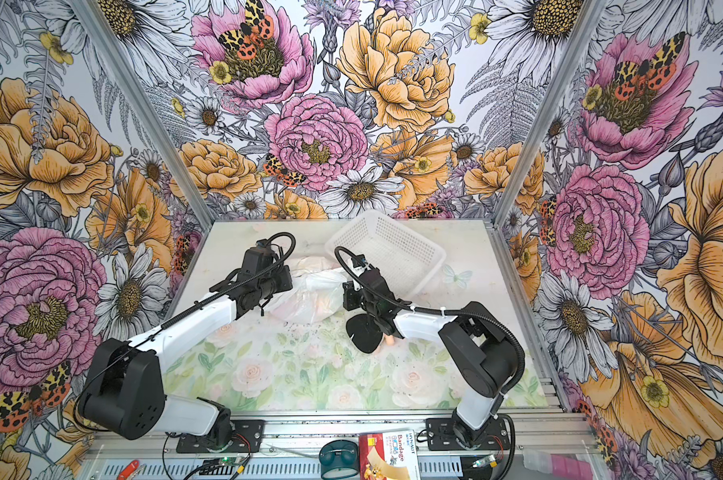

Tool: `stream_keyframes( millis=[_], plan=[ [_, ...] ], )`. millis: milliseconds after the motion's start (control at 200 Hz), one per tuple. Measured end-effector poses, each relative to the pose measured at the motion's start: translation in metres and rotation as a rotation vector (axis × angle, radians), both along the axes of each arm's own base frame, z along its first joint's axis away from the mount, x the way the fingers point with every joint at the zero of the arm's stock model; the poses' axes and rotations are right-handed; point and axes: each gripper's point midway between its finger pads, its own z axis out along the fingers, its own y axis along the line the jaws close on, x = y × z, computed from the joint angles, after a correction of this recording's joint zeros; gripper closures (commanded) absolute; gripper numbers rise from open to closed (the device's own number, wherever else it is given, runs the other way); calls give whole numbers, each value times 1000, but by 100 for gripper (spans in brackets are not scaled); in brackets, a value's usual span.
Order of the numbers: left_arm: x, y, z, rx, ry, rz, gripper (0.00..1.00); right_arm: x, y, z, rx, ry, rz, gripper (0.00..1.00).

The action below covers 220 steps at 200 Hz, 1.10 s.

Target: Untie the knot of the plastic bag and take out the fruit

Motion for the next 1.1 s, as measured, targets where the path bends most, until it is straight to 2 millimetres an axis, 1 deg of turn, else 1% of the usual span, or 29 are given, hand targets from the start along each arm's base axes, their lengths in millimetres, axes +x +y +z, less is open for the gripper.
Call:
stream_keyframes(
  millis=[185,295,455,731,851,886,921,956,1016,1041,1071,1101],
  plan=[
    [-1,5,-3,6,5,14,100,-2,-4,-5,-3,3,-10,100],
    [-1,12,-2,-2,5,37,100,-1,-8,-8,-3,5,-27,100],
    [-2,25,0,-14,1,79,100,3,-18,-10,19,6,-69,100],
    [-7,42,-2,-29,3,137,100,10,-42,-17,71,24,-144,100],
    [-8,48,-3,-34,5,155,100,11,-46,-17,90,25,-160,100],
    [-8,48,-3,-35,4,158,100,11,-47,-17,91,25,-161,99],
    [-9,48,-2,-36,3,158,100,10,-47,-17,92,25,-161,96],
    [-9,48,-2,-37,0,157,100,10,-47,-16,91,22,-160,90],
    [-9,45,0,-38,-5,149,100,10,-49,-12,92,12,-167,77],
    [-9,43,1,-39,-8,144,100,10,-49,-10,88,2,-166,68],
    [-9,41,1,-40,-11,139,100,10,-50,-6,83,-10,-166,54],
    [-9,39,3,-40,-15,132,100,9,-50,-3,79,-20,-166,43]
  ],
)
